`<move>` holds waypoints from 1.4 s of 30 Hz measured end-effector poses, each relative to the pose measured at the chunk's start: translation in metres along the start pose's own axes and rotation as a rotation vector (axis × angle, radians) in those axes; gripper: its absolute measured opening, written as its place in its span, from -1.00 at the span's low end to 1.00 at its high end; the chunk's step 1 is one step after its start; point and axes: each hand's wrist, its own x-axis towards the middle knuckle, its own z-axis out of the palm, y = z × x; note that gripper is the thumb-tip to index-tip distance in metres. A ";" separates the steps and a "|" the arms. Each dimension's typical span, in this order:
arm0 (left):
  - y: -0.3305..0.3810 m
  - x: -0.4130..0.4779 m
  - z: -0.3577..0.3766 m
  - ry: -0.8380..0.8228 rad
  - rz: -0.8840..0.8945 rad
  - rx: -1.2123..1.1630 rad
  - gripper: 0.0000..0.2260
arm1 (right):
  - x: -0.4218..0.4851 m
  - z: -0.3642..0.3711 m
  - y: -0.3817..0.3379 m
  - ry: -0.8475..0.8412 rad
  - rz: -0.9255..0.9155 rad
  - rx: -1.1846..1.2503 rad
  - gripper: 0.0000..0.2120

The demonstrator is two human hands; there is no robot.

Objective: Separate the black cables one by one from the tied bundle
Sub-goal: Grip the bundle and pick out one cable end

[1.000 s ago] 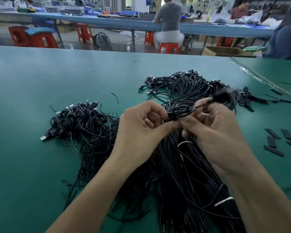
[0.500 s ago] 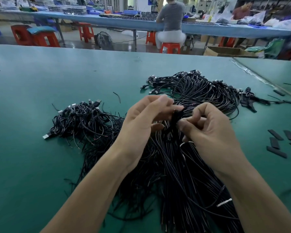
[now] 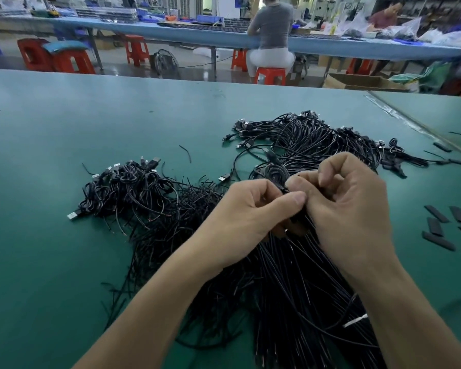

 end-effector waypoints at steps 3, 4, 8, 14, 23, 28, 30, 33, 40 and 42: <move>-0.001 0.000 -0.007 -0.150 -0.170 0.005 -0.60 | -0.001 0.002 -0.004 -0.021 -0.043 -0.004 -0.60; -0.003 0.000 -0.009 -0.183 -0.189 -0.021 -0.58 | -0.001 0.003 -0.005 -0.027 -0.056 -0.009 -0.60; -0.008 0.003 -0.013 -0.102 -0.062 -0.025 -0.79 | -0.001 0.003 -0.001 -0.033 -0.069 -0.021 -0.61; -0.015 0.004 -0.013 0.169 0.073 0.505 -0.74 | 0.000 0.003 0.018 -0.074 0.023 -0.059 -0.62; -0.017 0.001 -0.006 0.319 0.154 0.659 -0.82 | -0.001 0.004 0.023 -0.129 0.070 0.020 -0.73; -0.014 0.002 -0.005 0.314 0.260 0.537 -0.80 | 0.001 0.002 0.017 -0.187 0.061 -0.012 -0.72; -0.012 0.002 -0.004 0.305 0.264 0.475 -0.77 | 0.001 -0.001 0.016 -0.199 0.068 -0.031 -0.77; -0.009 0.002 -0.004 0.285 0.299 0.320 -0.70 | 0.001 -0.002 0.015 -0.193 0.025 -0.001 -0.78; -0.011 0.000 0.001 0.290 0.524 0.244 -0.77 | 0.005 -0.005 0.008 -0.197 -0.062 0.076 -0.75; -0.011 0.000 0.001 0.247 0.570 0.185 -0.56 | 0.006 -0.007 0.007 -0.207 -0.063 0.112 -0.74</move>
